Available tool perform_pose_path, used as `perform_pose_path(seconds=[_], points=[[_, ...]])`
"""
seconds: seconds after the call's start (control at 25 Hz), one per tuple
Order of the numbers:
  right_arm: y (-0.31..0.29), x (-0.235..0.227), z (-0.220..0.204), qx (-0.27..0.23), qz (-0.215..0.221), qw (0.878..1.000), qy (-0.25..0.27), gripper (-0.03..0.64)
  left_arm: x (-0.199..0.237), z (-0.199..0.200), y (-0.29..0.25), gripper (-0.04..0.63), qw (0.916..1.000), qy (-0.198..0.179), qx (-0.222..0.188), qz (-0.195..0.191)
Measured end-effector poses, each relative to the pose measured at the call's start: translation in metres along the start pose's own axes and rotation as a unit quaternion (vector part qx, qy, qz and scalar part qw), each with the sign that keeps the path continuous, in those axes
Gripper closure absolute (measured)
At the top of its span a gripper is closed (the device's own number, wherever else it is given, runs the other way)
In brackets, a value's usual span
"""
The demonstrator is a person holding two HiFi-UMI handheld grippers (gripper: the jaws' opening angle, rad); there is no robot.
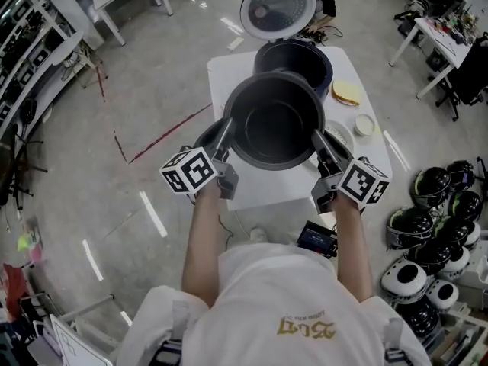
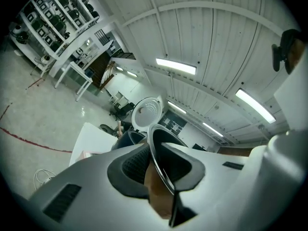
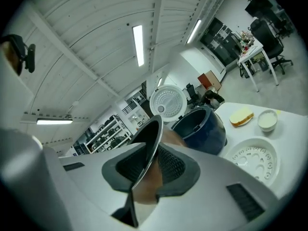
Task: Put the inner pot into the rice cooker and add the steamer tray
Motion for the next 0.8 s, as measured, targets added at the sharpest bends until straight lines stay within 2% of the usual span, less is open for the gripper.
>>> perform_pose_path(seconds=[0.36, 0.8], points=[[-0.007, -0.005, 0.054, -0.033, 0.022, 0.999, -0.002, 0.531, -0.016, 0.026, -0.045, 0.508, 0.9995, -0.006, -0.024, -0.02], [-0.058, -0.044, 0.109, -0.019, 0.042, 0.999, -0.02, 0.532, -0.002, 0.04, -0.118, 0.508, 0.9993, -0.007, -0.036, -0.002]])
Point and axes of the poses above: the fingertips, and each gripper's own axes: y backward along the fingers, x to its left, z out of its top, the point moved 8 cm from there along y, backward along the fingers, and after that the axes turned 14 degrees about -z, right-handed, at the moved point
